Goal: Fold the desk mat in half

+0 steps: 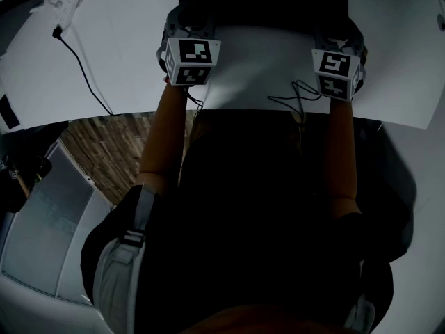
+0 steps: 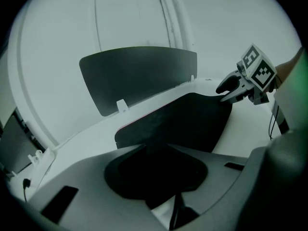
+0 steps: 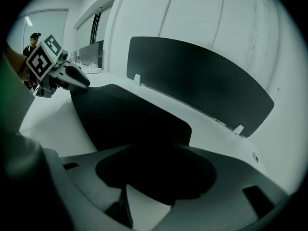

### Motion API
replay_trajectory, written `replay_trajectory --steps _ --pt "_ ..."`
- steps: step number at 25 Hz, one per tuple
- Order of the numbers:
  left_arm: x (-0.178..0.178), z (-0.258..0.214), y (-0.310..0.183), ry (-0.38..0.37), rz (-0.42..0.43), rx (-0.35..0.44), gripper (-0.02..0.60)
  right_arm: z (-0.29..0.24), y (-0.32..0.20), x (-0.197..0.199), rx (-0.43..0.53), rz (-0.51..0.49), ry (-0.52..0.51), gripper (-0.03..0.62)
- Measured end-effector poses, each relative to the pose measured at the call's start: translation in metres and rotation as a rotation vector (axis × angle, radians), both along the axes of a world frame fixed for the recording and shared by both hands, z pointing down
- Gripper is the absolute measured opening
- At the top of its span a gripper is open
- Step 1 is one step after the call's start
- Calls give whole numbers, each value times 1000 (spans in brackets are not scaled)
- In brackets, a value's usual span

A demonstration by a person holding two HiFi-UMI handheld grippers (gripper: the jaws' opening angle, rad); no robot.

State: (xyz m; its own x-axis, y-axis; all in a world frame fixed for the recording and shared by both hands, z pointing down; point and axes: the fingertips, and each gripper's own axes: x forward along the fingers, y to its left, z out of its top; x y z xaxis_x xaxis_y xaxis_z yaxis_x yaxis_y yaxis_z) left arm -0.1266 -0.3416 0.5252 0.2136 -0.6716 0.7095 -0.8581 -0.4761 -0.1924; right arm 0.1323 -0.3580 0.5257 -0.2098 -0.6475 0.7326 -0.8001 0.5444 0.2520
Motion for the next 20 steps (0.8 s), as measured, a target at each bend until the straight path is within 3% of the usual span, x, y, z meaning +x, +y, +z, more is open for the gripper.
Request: replay_trajectory --steps 20 --pt "2 6 -19 -31 12 19 111 4 -17 -1 19 26 -4 238"
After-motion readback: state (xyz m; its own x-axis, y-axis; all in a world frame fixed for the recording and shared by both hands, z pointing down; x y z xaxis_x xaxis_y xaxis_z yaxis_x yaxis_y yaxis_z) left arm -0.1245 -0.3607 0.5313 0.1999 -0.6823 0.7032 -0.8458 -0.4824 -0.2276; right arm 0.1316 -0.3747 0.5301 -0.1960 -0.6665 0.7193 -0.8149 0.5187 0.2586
